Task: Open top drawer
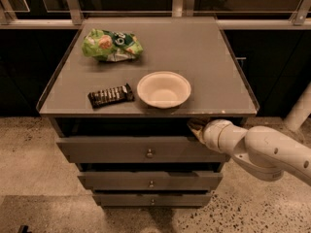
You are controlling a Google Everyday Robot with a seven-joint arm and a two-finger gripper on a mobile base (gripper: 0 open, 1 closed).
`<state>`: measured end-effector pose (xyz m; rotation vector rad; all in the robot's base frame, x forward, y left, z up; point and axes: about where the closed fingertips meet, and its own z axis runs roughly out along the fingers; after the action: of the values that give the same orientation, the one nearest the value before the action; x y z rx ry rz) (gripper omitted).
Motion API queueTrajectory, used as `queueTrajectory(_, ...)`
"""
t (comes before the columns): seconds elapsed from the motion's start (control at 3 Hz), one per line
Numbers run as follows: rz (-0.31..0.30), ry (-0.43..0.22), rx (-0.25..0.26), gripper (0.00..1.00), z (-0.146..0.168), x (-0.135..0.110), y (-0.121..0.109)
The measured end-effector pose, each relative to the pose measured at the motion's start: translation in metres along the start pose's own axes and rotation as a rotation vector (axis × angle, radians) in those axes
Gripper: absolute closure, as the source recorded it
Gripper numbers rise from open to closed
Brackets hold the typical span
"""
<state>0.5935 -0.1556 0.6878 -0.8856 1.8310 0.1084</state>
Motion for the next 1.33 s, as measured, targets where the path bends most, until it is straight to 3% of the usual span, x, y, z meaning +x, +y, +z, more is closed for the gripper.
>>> queueTrajectory(1.0,0.020,0.037,-0.032,1.00,-0.002,0.010,0.008)
queueTrajectory(1.33,0.018,0.075,-0.071,1.00,-0.009,0.015,0.010)
